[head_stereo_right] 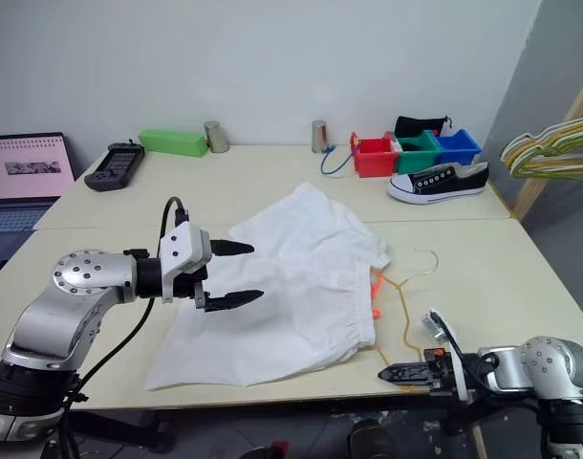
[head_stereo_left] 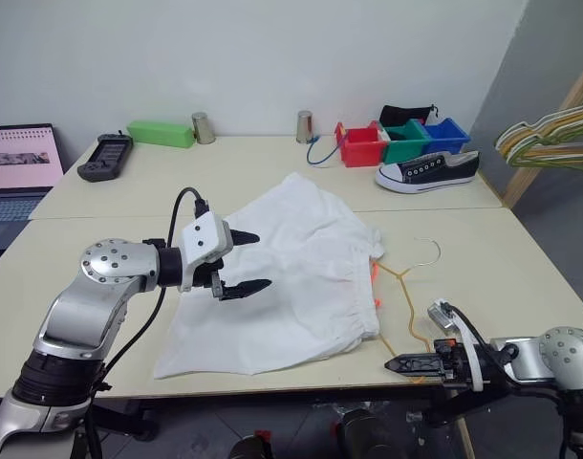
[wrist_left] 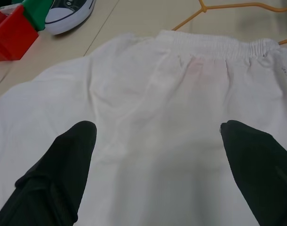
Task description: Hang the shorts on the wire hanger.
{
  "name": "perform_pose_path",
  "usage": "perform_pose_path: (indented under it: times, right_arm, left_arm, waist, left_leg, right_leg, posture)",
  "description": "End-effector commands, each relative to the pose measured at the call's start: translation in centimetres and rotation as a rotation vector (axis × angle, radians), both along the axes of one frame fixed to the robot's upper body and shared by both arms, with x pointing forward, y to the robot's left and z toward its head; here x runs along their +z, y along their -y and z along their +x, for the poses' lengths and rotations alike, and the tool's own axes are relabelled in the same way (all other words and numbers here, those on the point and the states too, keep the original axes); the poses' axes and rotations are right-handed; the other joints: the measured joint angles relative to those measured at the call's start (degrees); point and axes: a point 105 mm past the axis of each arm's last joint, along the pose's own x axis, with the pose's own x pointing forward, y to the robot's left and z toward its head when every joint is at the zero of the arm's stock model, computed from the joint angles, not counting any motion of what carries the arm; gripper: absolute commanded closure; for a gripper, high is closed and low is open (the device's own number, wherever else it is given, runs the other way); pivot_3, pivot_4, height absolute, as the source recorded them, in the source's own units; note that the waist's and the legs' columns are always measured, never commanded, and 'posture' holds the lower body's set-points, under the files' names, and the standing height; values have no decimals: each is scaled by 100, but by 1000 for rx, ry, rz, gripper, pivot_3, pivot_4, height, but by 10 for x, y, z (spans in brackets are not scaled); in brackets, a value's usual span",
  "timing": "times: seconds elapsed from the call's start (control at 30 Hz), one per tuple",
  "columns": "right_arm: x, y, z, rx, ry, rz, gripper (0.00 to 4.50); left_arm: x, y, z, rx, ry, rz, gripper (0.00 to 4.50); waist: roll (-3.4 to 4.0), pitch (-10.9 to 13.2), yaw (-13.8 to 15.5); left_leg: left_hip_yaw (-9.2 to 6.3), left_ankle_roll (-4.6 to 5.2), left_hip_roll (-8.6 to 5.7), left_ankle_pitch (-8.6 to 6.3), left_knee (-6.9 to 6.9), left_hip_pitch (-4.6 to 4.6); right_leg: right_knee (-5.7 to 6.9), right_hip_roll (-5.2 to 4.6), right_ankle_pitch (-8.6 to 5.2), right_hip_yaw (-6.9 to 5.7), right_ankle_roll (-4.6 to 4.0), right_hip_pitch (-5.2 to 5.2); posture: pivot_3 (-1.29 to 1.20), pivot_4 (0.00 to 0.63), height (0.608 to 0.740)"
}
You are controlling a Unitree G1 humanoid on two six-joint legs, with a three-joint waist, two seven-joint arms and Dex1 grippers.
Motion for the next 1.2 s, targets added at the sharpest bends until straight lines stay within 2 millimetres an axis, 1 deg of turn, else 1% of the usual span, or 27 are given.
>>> perform_pose_path:
  times: [0.03, 0.17, 0.27, 0.43, 0.53, 0.67, 0.7, 0.73, 0.83, 0.9, 1.03, 1.2]
  right_arm:
    - [18, 1, -4, 28, 1, 87, 4500]
    - [18, 1, 3, -1, -28, 117, 4500]
    - [26, 1, 9, -1, -38, 151, 4500]
    - [37, 0, 9, 33, -37, 155, 4500]
    - [29, -1, 14, 12, -61, 130, 4500]
    - [8, -5, 21, -32, -114, 80, 4500]
    - [5, -6, 22, -39, -123, 82, 4500]
    - [4, -7, 24, -47, -131, 86, 4500]
    - [-2, -11, 30, -75, -173, 109, 4500]
    - [-3, -11, 33, -84, -192, 124, 4500]
    - [0, -5, 40, -127, -200, 130, 4500]
    - [4, 6, 61, -231, -194, 139, 4500]
  left_arm:
    - [9, 1, 0, -13, 46, 12, 41]
    - [9, 2, 0, -14, 47, 9, 41]
    - [9, 2, 0, -13, 48, 8, 41]
    - [9, 2, 0, -11, 49, 6, 41]
    - [8, 4, -1, -12, 50, 3, 41]
    - [9, 3, -1, -7, 53, 2, 41]
    - [9, 3, 0, -6, 54, 3, 41]
    - [9, 2, 0, -4, 56, 4, 41]
    - [11, 1, 0, 0, 62, 5, 41]
    - [11, 1, 0, 1, 62, 6, 41]
    - [10, -1, -2, 6, 60, 7, 41]
    - [9, -1, -2, 12, 59, 3, 41]
  waist:
    - [2, 1, -1]
    - [0, 0, -8]
    - [1, 0, -16]
    - [2, 0, -5]
    - [2, 0, -10]
    - [1, -2, -2]
    - [2, -2, -3]
    - [3, -2, -3]
    - [0, -8, -18]
    - [-1, -9, -20]
    - [-1, -8, -17]
    - [1, -8, -11]
  left_leg:
    - [0, 0, 0, 0, 2, -2]
    - [2, 0, 0, 0, 5, -5]
    - [2, 0, 0, 0, 6, -4]
    - [1, 1, -1, 0, 12, -5]
    - [2, 0, 0, 0, 14, -6]
    - [1, 0, 0, 0, 15, -7]
    - [1, 0, 0, 0, 15, -8]
    - [1, 1, 0, 0, 15, -7]
    - [2, 1, 0, 0, 17, -7]
    - [1, 1, 2, 0, 18, -7]
    - [-2, 1, 5, 1, 19, -3]
    - [-1, 3, 3, 2, 23, -2]
  right_leg:
    - [0, 0, 0, 0, 0, 0]
    - [-1, 0, 0, 1, 1, 0]
    - [1, 0, 1, 1, 1, -1]
    - [3, 0, 2, 1, 3, 2]
    - [1, 0, 2, 1, 3, 2]
    - [3, 1, 3, 0, 6, 2]
    - [3, 1, 6, 1, 11, 1]
    - [3, 2, 19, 0, 33, 1]
    - [2, 2, 22, 2, 40, 2]
    - [1, 4, 24, 2, 38, 1]
    - [1, 9, 20, 3, 15, 3]
    - [-1, 8, 25, 6, 15, 4]
  posture:
    - [-271, 52, 740]
    - [-267, 49, 740]
    - [-269, 50, 740]
    - [-267, 50, 740]
    - [-261, 47, 740]
    - [-253, 46, 740]
    - [-252, 46, 740]
    - [-251, 45, 740]
    - [-244, 46, 740]
    - [-241, 49, 740]
    - [-238, 51, 740]
    - [-236, 51, 740]
